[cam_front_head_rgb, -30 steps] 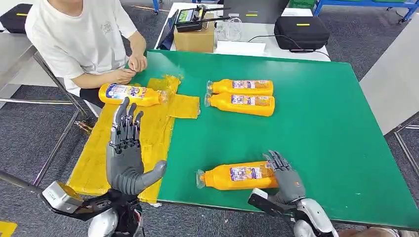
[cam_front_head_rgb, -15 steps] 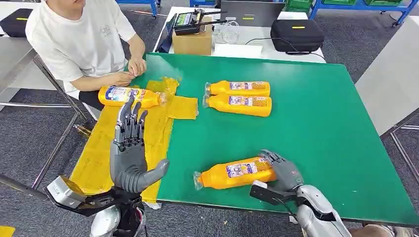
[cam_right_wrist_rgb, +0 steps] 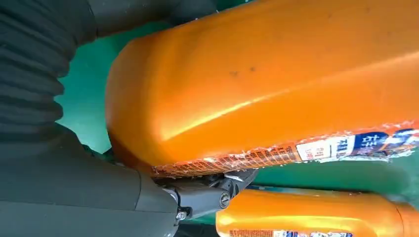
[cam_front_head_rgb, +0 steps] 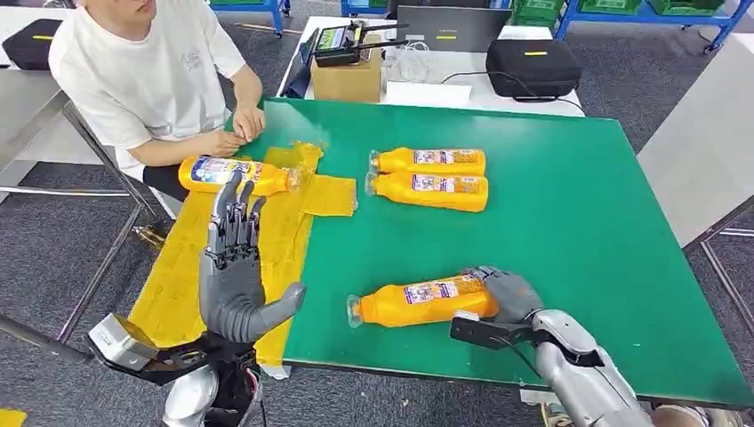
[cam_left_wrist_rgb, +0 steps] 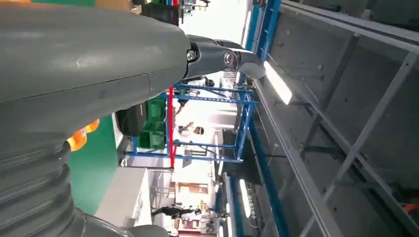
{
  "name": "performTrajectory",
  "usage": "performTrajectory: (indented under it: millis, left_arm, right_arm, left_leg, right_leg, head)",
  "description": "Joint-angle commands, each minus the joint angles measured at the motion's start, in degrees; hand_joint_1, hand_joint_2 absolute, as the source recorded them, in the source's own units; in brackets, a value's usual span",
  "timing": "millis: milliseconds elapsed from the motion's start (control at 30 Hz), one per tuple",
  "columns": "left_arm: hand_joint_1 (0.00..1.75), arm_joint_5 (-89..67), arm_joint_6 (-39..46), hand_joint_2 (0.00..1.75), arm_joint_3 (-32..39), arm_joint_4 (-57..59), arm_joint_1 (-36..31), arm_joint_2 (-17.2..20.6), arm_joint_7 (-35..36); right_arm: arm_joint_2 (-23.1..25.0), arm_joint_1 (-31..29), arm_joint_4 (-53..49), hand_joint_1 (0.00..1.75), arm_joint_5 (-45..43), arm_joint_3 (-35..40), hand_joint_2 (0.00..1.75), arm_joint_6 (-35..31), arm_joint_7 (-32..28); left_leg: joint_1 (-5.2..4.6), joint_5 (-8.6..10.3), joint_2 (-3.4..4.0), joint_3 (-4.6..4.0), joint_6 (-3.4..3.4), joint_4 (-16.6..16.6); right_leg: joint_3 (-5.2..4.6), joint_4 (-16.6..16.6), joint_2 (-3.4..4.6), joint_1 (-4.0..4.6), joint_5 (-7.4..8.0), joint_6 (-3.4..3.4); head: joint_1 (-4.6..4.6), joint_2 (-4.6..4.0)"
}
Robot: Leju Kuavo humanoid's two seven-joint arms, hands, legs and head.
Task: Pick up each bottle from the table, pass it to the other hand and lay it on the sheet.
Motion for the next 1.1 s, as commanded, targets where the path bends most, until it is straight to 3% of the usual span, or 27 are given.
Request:
performTrajectory:
  millis: [33, 100, 333, 567, 667, 767, 867, 933, 1000, 1100]
  left_arm:
    - [0.0, -12.41, 10.59, 1.75, -1.58, 11.87, -1.04, 1.31, 5.03]
    - [0.0, -12.07, 11.55, 1.75, -0.7, 18.19, -1.74, -0.38, 6.79]
    - [0.0, -11.64, 12.74, 1.75, 1.08, 25.78, -2.55, -2.52, 4.13]
    - [0.0, -11.64, 12.75, 1.75, 0.93, 25.7, -2.43, -2.7, 4.2]
    - [0.0, -9.96, 7.81, 1.75, -1.54, 23.73, -1.06, -1.72, 2.0]
    - [0.0, -11.15, 6.44, 1.75, -2.86, 20.44, -0.41, -1.19, -1.21]
    - [0.0, -7.43, 2.57, 1.75, -2.08, 18.17, -1.25, -1.16, -1.02]
    - [0.0, -3.91, -0.67, 1.75, -1.66, 18.2, -2.03, -1.69, 1.25]
    - [0.0, -1.67, -0.86, 1.75, -1.5, 19.13, -3.3, -2.83, 1.96]
    - [0.0, -1.54, -0.77, 1.75, -1.65, 19.41, -3.66, -2.95, 2.09]
  right_arm:
    - [8.41, 11.65, -6.97, 1.75, -14.17, -11.0, 1.75, -6.26, -2.08]
    - [11.7, 13.22, -11.04, 1.75, -19.64, -16.53, 1.75, -9.45, -5.58]
    - [19.48, 16.38, -21.2, 1.75, -32.94, -24.32, 1.75, -5.85, -10.06]
    - [19.51, 16.96, -22.05, 1.75, -32.78, -24.08, 1.75, -5.86, -9.95]
    - [22.4, 19.33, -26.4, 1.75, -38.12, -25.78, 1.75, -4.58, -12.37]
    - [23.78, 19.77, -26.66, 1.75, -41.1, -23.54, 1.75, -1.14, -11.29]
    - [23.89, 17.81, -19.99, 1.75, -39.63, -18.45, 1.75, 1.33, -11.07]
    - [23.95, 17.18, -17.35, 1.75, -37.58, -13.62, 1.75, 2.72, -15.38]
    - [23.64, 16.9, -16.92, 1.75, -39.07, -9.55, 1.75, 8.34, -19.05]
    - [23.79, 16.97, -16.98, 1.75, -39.14, -9.24, 1.75, 8.28, -18.93]
  left_leg:
    - [0.08, 0.15, -0.31, -0.24, 0.09, -0.14]
    - [0.04, 0.14, -0.33, -0.15, 0.12, -0.22]
    - [0.03, 0.12, -0.32, -0.95, 0.11, -0.07]
    - [0.05, 0.09, -0.43, -1.11, 0.18, -0.1]
    - [-0.04, 0.1, -0.41, -1.25, 0.08, -0.05]
    - [0.0, 0.07, -0.42, -1.24, 0.11, -0.05]
    - [0.03, 0.07, -0.31, -1.29, 0.08, -0.02]
    - [0.04, 0.08, -0.27, -1.29, 0.06, -0.03]
    - [0.08, 0.1, -0.26, -1.24, 0.15, -0.1]
    - [0.05, 0.1, -0.37, -1.34, 0.12, -0.04]
  right_leg:
    - [0.13, -0.2, -0.26, 0.13, 0.1, -0.25]
    - [0.27, -0.19, -0.27, 0.09, 0.04, -0.27]
    - [-0.5, 0.06, -0.18, 0.08, 0.02, -0.22]
    - [-0.57, -0.05, -0.31, 0.1, 0.01, -0.3]
    - [-0.77, 0.05, -0.3, -0.01, -0.02, -0.18]
    - [-0.76, 0.04, -0.3, 0.04, -0.04, -0.26]
    - [-0.82, 0.06, -0.21, 0.05, 0.0, -0.18]
    - [-0.83, 0.06, -0.17, 0.05, 0.01, -0.13]
    - [-0.77, -0.04, -0.14, 0.12, 0.06, -0.3]
    - [-0.82, 0.03, -0.25, 0.08, 0.02, -0.22]
  head:
    - [0.02, 0.0]
    - [0.0, 0.0]
    - [0.0, 0.0]
    - [0.02, 0.0]
    - [0.0, 0.0]
    - [0.0, 0.0]
    - [0.0, 0.0]
    - [0.02, 0.0]
    - [0.02, 0.0]
    - [0.02, 0.0]
